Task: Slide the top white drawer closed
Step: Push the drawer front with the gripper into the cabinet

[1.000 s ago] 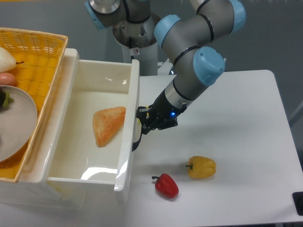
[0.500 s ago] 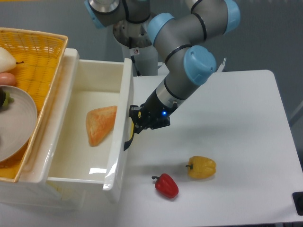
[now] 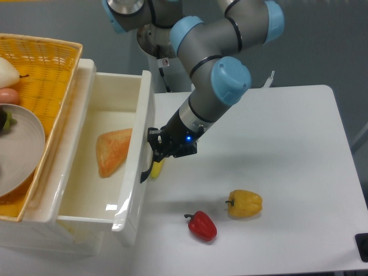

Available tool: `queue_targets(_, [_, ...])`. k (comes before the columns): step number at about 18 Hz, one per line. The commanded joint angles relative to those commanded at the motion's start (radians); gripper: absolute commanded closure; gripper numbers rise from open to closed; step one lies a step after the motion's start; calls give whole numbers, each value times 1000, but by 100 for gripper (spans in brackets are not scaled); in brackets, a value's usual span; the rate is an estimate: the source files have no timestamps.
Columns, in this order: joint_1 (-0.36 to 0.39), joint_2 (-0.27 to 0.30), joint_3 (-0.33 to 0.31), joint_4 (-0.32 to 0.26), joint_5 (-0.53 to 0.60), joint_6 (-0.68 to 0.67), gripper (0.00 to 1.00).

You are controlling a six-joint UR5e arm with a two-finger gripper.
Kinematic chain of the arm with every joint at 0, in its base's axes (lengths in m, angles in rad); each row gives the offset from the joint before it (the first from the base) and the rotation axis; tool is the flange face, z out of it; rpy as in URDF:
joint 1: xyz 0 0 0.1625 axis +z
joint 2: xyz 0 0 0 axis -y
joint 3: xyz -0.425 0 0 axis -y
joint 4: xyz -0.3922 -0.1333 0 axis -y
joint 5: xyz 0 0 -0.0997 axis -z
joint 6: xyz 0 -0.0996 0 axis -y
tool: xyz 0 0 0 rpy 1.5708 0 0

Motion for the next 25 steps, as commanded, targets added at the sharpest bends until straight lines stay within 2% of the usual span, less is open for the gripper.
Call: queue_targets(25, [-133,-6,6,12,20,-75,93])
